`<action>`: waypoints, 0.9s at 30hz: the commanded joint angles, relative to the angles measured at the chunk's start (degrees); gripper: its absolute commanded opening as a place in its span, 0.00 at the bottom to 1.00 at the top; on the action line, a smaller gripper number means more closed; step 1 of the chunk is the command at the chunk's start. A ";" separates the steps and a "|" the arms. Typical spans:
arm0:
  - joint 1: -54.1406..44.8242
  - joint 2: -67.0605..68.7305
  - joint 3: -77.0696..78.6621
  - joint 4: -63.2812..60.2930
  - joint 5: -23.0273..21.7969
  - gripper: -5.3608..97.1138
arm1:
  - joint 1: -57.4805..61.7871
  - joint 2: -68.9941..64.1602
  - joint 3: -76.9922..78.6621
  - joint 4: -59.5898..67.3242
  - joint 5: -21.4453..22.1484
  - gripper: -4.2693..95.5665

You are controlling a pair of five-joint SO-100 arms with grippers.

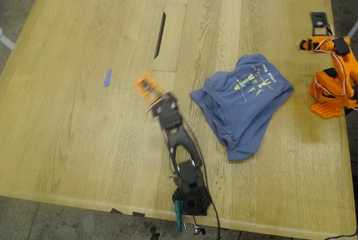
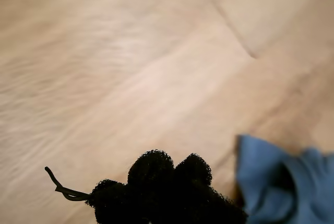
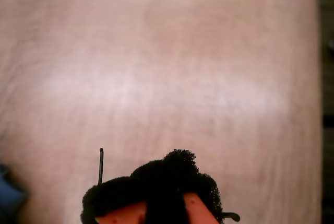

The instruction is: Fold a T-shirt

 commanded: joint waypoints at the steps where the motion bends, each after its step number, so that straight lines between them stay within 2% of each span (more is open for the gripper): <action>1: -10.28 14.15 6.94 -1.32 -0.70 0.06 | 8.53 4.92 2.72 0.79 -0.53 0.04; 6: -24.70 22.41 14.85 0.26 -0.62 0.07 | 26.10 7.56 6.94 2.11 -1.32 0.04; 10: -34.98 28.21 20.74 1.58 -0.70 0.07 | 34.45 9.32 8.35 5.19 -2.72 0.04; 16: -45.44 49.57 32.78 7.21 0.18 0.06 | 41.04 23.20 15.21 10.72 -5.71 0.04; 20: -52.47 63.11 37.62 11.60 0.79 0.05 | 44.03 23.20 16.00 8.17 -5.63 0.04; 24: -57.22 75.50 42.36 17.31 2.02 0.05 | 47.55 23.29 16.35 14.41 -5.36 0.04; 27: -58.01 75.67 43.77 18.54 3.16 0.05 | 49.57 23.29 17.05 18.90 -5.27 0.04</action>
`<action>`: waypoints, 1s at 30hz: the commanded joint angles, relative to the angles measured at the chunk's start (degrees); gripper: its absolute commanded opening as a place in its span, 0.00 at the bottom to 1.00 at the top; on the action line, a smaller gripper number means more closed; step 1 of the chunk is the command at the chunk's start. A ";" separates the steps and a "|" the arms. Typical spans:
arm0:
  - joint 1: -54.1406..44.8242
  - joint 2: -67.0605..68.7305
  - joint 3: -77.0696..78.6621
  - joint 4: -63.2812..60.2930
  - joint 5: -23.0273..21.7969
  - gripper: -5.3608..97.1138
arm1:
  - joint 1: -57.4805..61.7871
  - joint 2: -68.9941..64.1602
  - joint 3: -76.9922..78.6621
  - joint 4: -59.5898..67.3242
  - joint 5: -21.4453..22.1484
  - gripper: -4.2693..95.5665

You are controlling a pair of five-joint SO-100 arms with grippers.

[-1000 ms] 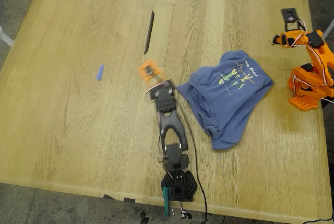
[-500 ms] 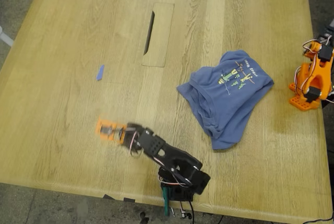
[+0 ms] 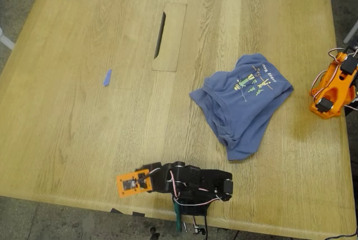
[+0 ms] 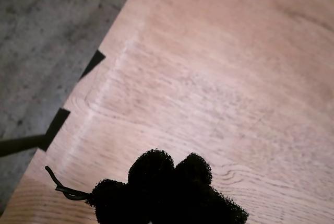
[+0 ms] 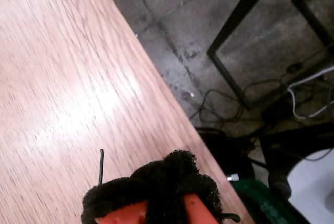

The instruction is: Fold a T-shirt

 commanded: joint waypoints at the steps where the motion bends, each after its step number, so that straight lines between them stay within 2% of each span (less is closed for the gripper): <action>1: -1.32 6.50 0.09 0.53 1.85 0.05 | 7.82 0.53 0.44 2.29 -0.09 0.04; 3: -1.49 6.50 1.23 0.53 3.87 0.05 | 8.09 0.53 1.14 2.37 -1.05 0.04; 5: -2.64 6.59 2.81 0.53 10.02 0.05 | 8.09 0.62 1.76 3.60 -1.58 0.04; 9: -2.64 6.59 4.75 4.13 8.09 0.05 | 8.44 0.53 2.81 2.46 -1.93 0.04; 14: -3.69 6.59 9.58 7.91 6.94 0.05 | 8.53 0.53 7.12 -2.55 0.44 0.04; 18: -4.04 6.50 13.01 5.45 4.92 0.05 | 8.53 0.62 10.37 -3.96 1.58 0.04; 27: -1.85 5.19 13.45 5.36 2.55 0.05 | 8.35 0.53 15.38 -5.98 0.44 0.04; 30: -1.49 5.10 13.45 5.36 -1.58 0.05 | 8.44 0.53 15.47 -5.98 -0.70 0.04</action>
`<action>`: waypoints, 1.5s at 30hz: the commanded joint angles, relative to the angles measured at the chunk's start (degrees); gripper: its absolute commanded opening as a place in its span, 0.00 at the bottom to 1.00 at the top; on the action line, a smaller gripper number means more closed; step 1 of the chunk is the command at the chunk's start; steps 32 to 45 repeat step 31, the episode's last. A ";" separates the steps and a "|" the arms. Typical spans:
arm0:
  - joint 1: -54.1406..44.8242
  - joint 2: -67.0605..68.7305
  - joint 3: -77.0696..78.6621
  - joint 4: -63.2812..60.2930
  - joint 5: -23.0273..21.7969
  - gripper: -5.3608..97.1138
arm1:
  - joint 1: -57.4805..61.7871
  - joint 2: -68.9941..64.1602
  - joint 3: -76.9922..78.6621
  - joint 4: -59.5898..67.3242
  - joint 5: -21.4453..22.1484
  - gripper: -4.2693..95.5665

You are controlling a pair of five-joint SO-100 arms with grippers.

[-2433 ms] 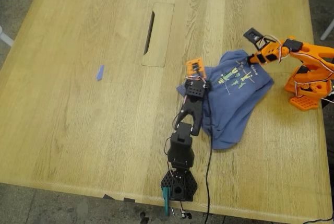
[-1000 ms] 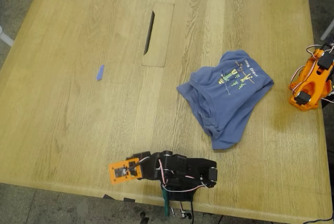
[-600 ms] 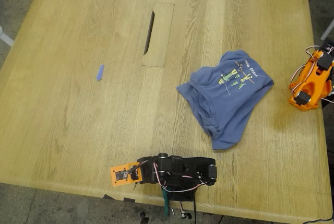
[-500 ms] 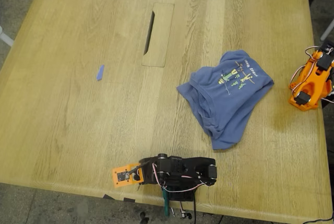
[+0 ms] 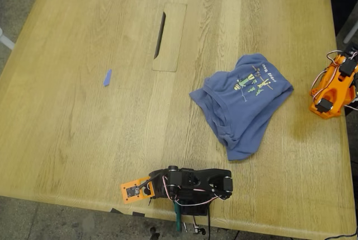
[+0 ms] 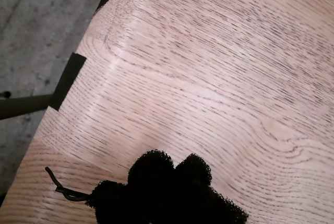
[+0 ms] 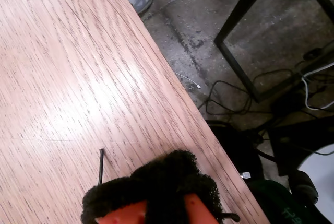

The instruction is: Fold a T-shirt

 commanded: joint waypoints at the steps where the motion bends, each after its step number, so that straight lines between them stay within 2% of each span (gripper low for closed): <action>1: 0.35 4.66 0.26 -0.09 -8.79 0.05 | 8.17 0.00 3.60 -0.62 -0.70 0.04; 2: 0.53 5.27 0.26 -0.09 -13.18 0.05 | 8.17 0.00 3.60 -0.62 -0.70 0.04; 3: 0.62 5.98 0.26 0.09 -14.33 0.05 | 8.17 0.00 3.60 -0.62 -0.79 0.04; 6: 0.79 5.98 0.18 0.09 -12.30 0.05 | 8.17 0.00 3.69 -0.62 -1.14 0.04; 10: 0.79 5.98 0.18 0.09 -5.27 0.05 | 8.17 0.00 3.69 -0.62 -1.14 0.04; 12: 0.79 5.98 0.18 0.09 -3.69 0.05 | 8.17 0.00 3.69 -0.62 -1.14 0.04; 16: 0.79 6.33 0.18 0.09 -5.63 0.05 | 8.17 0.00 3.69 -0.62 -1.05 0.04; 19: 0.79 6.42 0.18 0.09 -5.36 0.05 | 8.17 0.00 3.69 -0.62 -1.05 0.04; 23: 0.79 6.42 0.18 0.09 -5.54 0.05 | 8.09 0.00 3.60 -0.35 -4.75 0.04; 45: 0.88 6.42 0.18 0.09 -5.71 0.05 | 6.42 -0.09 3.60 -0.26 -5.01 0.04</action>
